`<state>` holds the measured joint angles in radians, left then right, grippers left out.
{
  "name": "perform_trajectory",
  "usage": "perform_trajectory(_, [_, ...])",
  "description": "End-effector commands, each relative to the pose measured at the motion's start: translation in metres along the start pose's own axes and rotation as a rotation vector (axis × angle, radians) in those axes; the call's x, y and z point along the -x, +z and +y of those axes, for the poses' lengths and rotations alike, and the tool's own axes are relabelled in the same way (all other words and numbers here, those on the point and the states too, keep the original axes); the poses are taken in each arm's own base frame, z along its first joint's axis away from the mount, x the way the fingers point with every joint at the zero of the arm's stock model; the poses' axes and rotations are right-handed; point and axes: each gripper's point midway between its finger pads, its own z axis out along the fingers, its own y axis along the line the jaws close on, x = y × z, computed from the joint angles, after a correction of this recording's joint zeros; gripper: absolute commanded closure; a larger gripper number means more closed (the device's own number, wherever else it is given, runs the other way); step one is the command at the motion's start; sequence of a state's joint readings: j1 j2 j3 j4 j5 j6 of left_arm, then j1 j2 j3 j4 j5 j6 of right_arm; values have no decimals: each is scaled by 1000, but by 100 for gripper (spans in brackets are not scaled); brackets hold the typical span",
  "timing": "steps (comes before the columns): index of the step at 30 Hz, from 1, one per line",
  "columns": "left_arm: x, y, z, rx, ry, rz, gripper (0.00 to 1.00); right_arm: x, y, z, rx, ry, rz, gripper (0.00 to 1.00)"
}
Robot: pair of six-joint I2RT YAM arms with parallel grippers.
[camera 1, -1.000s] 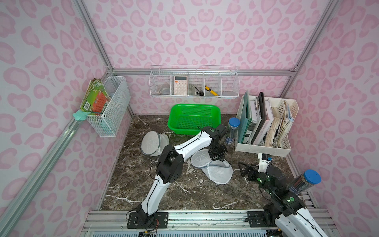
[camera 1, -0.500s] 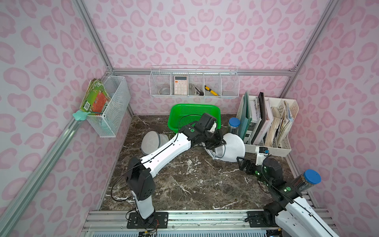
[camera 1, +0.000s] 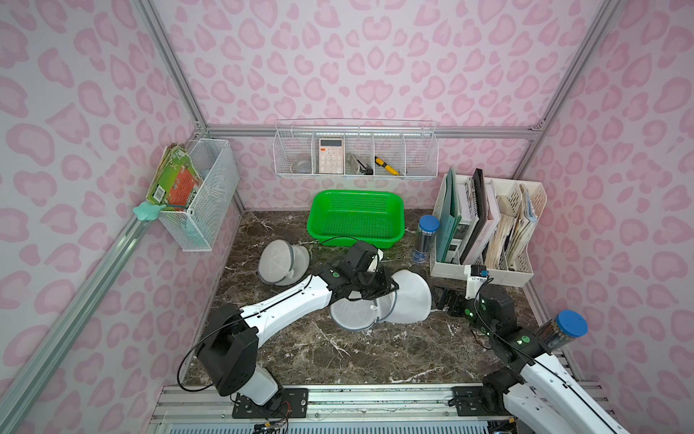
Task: Turn the laundry bag inside out
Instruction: Turn over the laundry bag at the center of the board.
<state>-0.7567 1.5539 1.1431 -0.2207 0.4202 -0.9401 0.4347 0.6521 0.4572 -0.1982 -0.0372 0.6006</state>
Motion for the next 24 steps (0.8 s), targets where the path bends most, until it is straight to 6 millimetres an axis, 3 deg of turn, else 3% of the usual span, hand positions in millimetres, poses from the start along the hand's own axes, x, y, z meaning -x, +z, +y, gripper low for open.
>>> perform_trajectory(1, [0,3,1,-11,83,-3,100,5,-1,8,29,-17,8,1])
perform_trajectory(5, [-6,1,11,13,119,4,100,0,6,16,90,5,66,2])
perform_trajectory(13, [-14,-1,19,40,138,37,100,-7,19,29,266,98,165,46])
perform_trajectory(18, [-12,1,18,42,138,44,100,-10,25,42,342,109,214,65])
perform_trajectory(22, [-12,2,19,46,137,48,100,-15,31,44,365,116,259,67])
perform_trajectory(24, [-12,3,18,42,137,52,100,-18,33,45,377,119,275,75])
